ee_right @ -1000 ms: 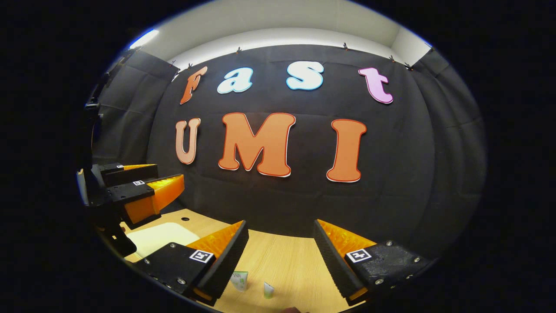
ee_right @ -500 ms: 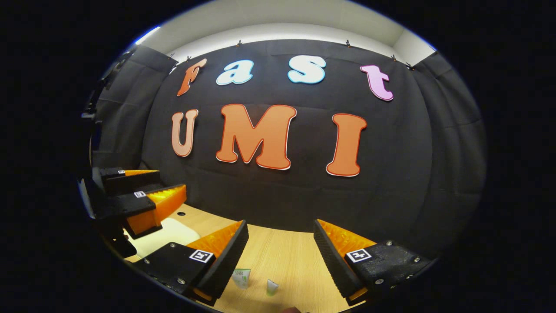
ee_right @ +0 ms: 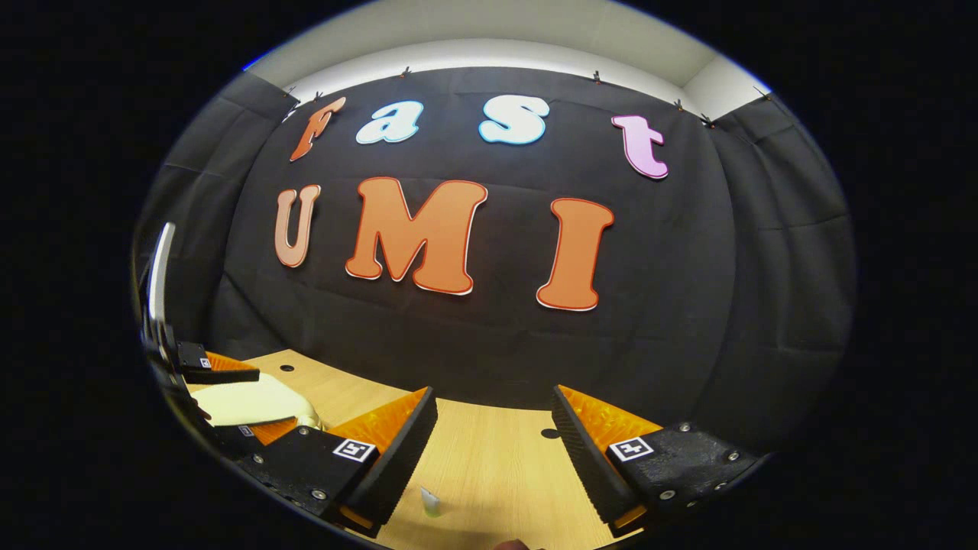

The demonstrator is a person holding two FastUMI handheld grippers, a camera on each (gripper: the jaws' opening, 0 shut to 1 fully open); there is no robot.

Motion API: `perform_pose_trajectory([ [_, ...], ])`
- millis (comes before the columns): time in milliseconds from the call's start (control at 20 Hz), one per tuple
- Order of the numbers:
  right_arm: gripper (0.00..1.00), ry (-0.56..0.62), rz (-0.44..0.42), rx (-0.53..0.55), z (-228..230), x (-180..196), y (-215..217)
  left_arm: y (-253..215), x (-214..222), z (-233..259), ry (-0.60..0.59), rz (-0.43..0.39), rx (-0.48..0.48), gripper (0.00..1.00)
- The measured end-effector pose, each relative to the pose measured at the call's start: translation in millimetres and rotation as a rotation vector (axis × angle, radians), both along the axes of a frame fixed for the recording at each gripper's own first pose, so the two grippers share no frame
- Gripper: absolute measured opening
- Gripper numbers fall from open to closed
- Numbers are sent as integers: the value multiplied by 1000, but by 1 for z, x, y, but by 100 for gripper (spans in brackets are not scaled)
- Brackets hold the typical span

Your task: First open the suitcase, pack the skin care products into it, and then close the suitcase.

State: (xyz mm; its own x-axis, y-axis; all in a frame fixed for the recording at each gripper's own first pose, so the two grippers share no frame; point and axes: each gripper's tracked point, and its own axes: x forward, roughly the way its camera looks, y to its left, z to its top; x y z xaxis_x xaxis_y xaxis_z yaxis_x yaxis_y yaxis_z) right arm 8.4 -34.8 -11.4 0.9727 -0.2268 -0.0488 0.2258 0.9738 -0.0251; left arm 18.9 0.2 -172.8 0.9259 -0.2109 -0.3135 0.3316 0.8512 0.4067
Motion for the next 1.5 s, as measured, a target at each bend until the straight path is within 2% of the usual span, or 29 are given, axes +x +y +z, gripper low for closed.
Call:
perform_pose_trajectory([
  [150,95,3,-25,1,-2,-4,-11,-1,-6,-40,62,-50,118,98],
  [200,95,8,-32,-1,-3,-5,-14,0,-11,-53,84,-63,158,94],
  [350,95,13,-49,-7,-6,-9,-21,2,-20,-86,129,-105,253,93],
  [400,95,16,-52,-6,-7,-11,-22,3,-23,-95,146,-117,282,90],
  [500,95,25,-56,-5,-11,-14,-23,5,-23,-114,170,-130,336,86],
  [700,95,33,-61,-11,-14,-17,-23,14,-22,-142,205,-151,444,85],
  [750,95,34,-61,-12,-15,-18,-23,18,-25,-144,211,-143,479,82],
  [800,95,35,-64,-13,-15,-18,-23,18,-22,-146,198,-152,505,72],
  [850,95,34,-65,-12,-15,-19,-22,18,-18,-147,188,-148,542,72],
  [900,95,36,-67,-8,-16,-19,-22,17,-14,-151,188,-153,580,68],
  [1000,95,40,-64,1,-19,-20,-20,12,-9,-155,181,-174,650,48],
  [1050,95,41,-66,1,-19,-21,-19,16,-10,-151,164,-151,680,31],
  [1100,95,40,-64,1,-19,-21,-16,19,-12,-150,167,-147,668,13],
  [1200,95,41,-61,-3,-20,-21,-13,18,-13,-127,138,-131,600,2],
  [1500,95,62,-24,7,-28,-15,11,62,-8,-25,50,-2,328,2],
])
